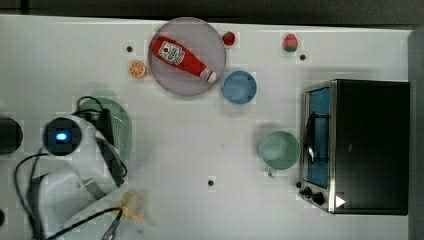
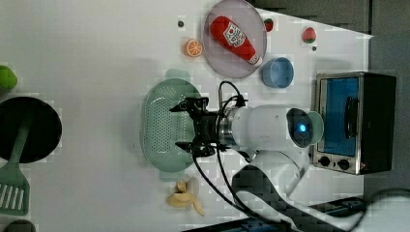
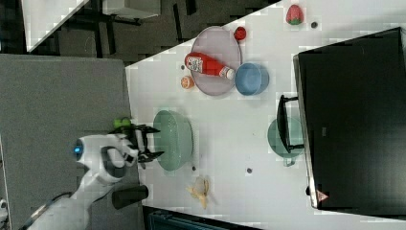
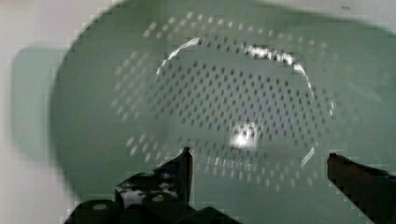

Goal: Drag strainer left to right.

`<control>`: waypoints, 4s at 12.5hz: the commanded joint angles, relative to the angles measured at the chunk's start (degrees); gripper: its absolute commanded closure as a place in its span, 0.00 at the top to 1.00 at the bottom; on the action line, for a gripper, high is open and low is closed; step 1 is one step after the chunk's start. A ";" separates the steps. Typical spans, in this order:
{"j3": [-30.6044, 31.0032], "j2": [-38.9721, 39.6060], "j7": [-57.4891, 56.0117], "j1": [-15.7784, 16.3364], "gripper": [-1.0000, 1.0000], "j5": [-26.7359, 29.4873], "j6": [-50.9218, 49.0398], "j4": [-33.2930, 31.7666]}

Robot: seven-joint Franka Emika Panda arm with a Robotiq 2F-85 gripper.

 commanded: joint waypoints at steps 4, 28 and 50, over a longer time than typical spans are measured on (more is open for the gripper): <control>-6.14 4.33 2.97 3.08 1.00 -2.07 2.51 -1.84; -25.85 -3.31 -17.40 -3.28 1.00 -2.20 4.19 -12.29; -34.87 -15.76 -48.88 -3.27 1.00 -2.29 -5.59 -10.72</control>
